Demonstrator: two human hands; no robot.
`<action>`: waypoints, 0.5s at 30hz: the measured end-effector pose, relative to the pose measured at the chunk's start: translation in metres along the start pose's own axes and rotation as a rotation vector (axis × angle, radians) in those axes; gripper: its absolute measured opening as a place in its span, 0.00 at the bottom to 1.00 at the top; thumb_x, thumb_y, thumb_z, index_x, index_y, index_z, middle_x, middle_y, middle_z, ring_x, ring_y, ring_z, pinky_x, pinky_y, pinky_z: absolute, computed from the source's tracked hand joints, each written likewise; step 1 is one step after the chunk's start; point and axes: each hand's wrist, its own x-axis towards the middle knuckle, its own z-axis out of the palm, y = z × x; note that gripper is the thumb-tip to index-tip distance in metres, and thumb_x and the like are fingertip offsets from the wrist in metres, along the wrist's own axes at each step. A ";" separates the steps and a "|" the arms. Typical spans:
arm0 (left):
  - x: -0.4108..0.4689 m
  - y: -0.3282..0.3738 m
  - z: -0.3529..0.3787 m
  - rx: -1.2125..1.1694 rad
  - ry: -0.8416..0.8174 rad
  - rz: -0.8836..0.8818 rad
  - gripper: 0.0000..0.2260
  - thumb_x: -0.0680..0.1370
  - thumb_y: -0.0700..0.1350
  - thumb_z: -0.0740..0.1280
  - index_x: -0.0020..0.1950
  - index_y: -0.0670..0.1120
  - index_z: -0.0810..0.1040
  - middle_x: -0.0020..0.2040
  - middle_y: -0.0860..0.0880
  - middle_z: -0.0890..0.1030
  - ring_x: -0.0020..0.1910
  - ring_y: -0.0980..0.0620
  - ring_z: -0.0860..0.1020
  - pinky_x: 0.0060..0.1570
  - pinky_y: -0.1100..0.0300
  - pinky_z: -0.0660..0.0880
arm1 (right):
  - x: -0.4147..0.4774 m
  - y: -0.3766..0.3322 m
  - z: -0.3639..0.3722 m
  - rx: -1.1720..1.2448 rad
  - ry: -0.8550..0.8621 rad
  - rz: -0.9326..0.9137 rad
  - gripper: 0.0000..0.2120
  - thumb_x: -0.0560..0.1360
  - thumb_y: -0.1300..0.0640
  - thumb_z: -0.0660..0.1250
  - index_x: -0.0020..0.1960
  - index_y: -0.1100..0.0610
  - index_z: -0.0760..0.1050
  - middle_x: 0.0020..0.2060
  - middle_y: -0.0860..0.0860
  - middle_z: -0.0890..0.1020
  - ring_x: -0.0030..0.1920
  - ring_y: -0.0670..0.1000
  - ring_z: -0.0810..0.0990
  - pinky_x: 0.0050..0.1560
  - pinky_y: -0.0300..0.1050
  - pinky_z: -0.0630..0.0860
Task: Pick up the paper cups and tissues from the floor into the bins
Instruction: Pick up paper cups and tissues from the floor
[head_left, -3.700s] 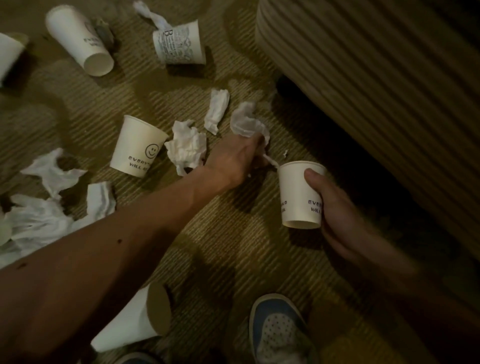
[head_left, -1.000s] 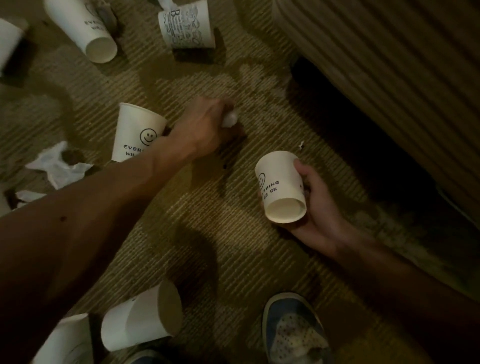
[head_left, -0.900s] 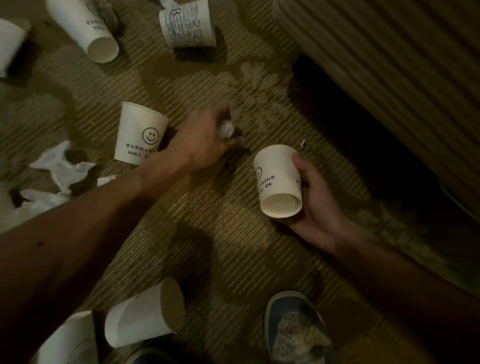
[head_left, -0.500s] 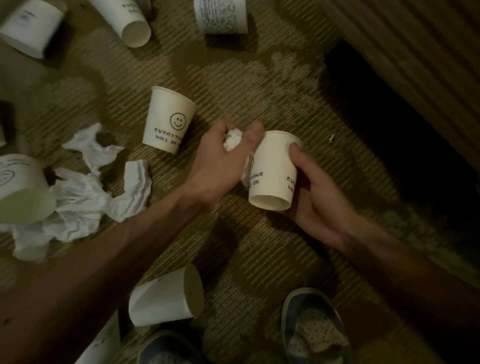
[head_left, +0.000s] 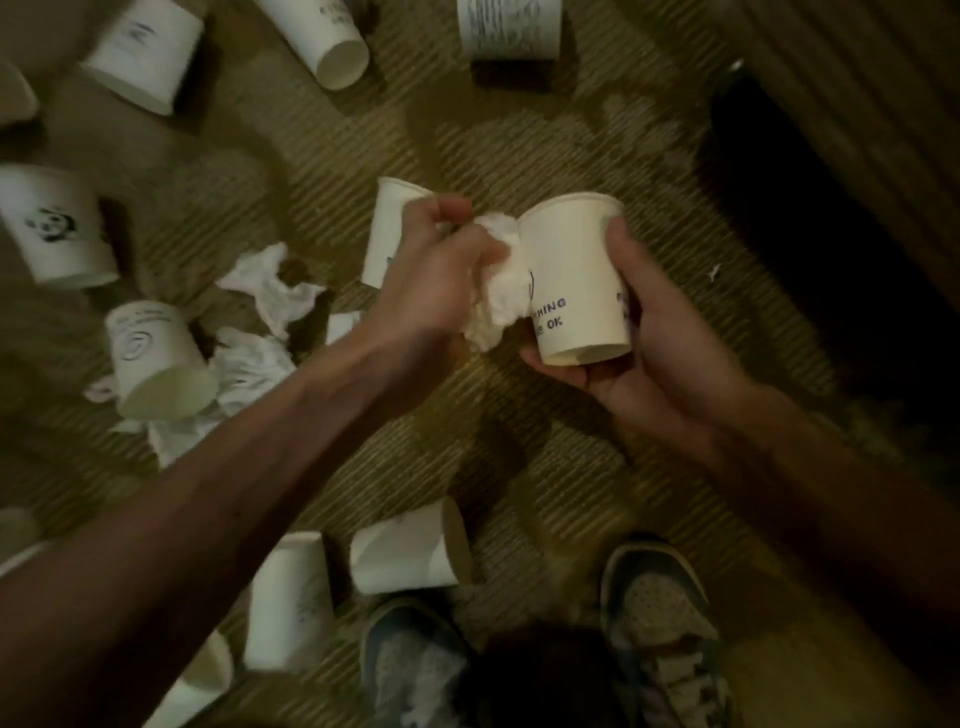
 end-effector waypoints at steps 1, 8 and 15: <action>-0.011 0.016 -0.002 0.015 -0.008 0.014 0.14 0.79 0.36 0.64 0.61 0.50 0.68 0.54 0.45 0.77 0.45 0.49 0.80 0.34 0.58 0.80 | -0.014 -0.011 0.011 0.010 0.003 0.000 0.26 0.75 0.41 0.64 0.67 0.55 0.74 0.58 0.56 0.83 0.57 0.54 0.83 0.46 0.52 0.81; -0.169 0.156 0.023 -0.020 -0.025 0.109 0.05 0.79 0.44 0.69 0.52 0.49 0.74 0.53 0.45 0.81 0.46 0.52 0.82 0.42 0.55 0.80 | -0.186 -0.109 0.115 0.110 0.033 -0.052 0.21 0.78 0.44 0.64 0.64 0.56 0.76 0.61 0.58 0.81 0.64 0.59 0.78 0.66 0.62 0.71; -0.398 0.350 0.057 0.200 -0.093 0.335 0.05 0.82 0.49 0.63 0.46 0.53 0.73 0.40 0.55 0.77 0.37 0.60 0.76 0.36 0.62 0.75 | -0.447 -0.211 0.264 0.185 0.174 -0.147 0.29 0.72 0.41 0.67 0.67 0.57 0.74 0.60 0.59 0.81 0.58 0.57 0.80 0.64 0.60 0.72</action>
